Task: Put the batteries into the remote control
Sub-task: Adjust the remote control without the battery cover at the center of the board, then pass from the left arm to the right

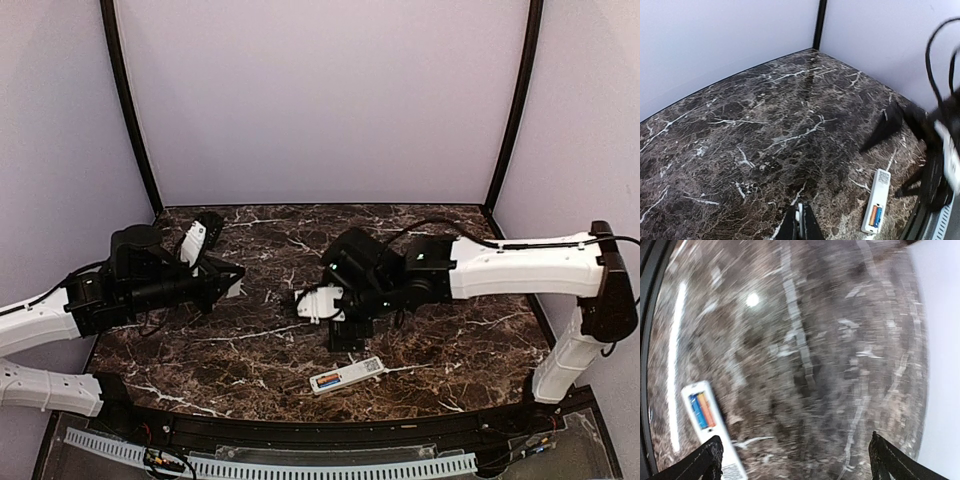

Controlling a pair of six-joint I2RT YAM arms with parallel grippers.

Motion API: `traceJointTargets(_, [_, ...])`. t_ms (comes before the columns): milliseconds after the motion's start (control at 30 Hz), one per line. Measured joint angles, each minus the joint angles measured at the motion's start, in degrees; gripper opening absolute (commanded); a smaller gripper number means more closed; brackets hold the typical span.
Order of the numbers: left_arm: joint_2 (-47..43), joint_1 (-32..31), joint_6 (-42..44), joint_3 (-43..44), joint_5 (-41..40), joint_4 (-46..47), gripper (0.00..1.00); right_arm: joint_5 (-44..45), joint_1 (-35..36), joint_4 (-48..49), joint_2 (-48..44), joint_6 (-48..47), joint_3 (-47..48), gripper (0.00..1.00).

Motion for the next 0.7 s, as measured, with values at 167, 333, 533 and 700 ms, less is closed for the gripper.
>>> traceJointTargets(167, [0.81,0.11,4.87,3.17,9.66,-2.08,0.00,-2.16,-8.83,17.29,-16.28,15.52,-1.75,0.96])
traceJointTargets(333, [2.08,0.09,7.80,5.81,20.24,-3.23,0.00,-16.02,-13.99,36.74,-29.86,31.21,-12.57,0.70])
traceJointTargets(533, [3.54,0.09,6.14,6.32,28.55,-1.09,0.00,-27.89,-12.98,47.32,-23.12,44.35,-16.26,0.90])
traceJointTargets(700, [4.13,0.09,4.17,6.43,32.39,2.23,0.00,-26.91,-7.30,54.51,-17.88,47.21,-22.71,0.68])
